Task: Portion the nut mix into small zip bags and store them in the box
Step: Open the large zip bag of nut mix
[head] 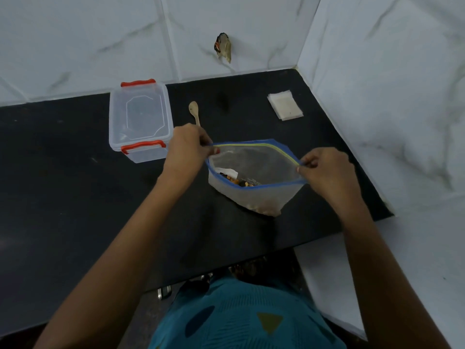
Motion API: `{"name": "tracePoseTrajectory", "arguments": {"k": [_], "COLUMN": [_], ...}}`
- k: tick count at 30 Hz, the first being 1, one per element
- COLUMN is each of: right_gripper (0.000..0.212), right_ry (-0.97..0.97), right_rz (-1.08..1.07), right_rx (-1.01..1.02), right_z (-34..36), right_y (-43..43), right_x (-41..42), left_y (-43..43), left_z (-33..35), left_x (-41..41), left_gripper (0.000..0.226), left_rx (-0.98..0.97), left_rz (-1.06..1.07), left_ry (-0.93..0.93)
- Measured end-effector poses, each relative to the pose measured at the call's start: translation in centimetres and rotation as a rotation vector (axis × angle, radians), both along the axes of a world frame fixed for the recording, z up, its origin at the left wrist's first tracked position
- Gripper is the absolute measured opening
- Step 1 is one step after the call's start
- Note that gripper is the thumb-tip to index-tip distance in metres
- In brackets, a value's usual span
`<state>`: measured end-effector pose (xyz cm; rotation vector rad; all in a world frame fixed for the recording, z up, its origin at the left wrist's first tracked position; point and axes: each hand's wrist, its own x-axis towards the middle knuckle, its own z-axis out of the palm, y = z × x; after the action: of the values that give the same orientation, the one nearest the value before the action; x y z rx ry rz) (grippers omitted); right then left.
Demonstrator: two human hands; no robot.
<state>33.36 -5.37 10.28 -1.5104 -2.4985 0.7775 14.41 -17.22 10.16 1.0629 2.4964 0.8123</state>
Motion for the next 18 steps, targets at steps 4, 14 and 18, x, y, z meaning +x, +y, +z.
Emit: {"name": "tracePoseTrajectory", "arguments": {"k": [4,14,18], "right_gripper": [0.012,0.019,0.016], "right_ry": [0.207,0.251,0.152], "right_rz": [-0.075,-0.132,-0.113], "right_rx": [-0.124,-0.384,-0.552], "right_z": [0.5,-1.8,-1.2], "right_y": [2.3,3.5,4.6], "right_x": [-1.1,-3.3,-3.6], "left_y": [-0.6,-1.5,-1.3], "left_z": [0.0,-2.1,-3.2], "left_x": [-0.5,-0.5,-1.4], "left_gripper": [0.017,0.035,0.032], "left_rx": [0.11,-0.007,0.135], "left_rz": [-0.009,-0.015,0.12], "left_ry": [-0.132,-0.566,-0.852]}}
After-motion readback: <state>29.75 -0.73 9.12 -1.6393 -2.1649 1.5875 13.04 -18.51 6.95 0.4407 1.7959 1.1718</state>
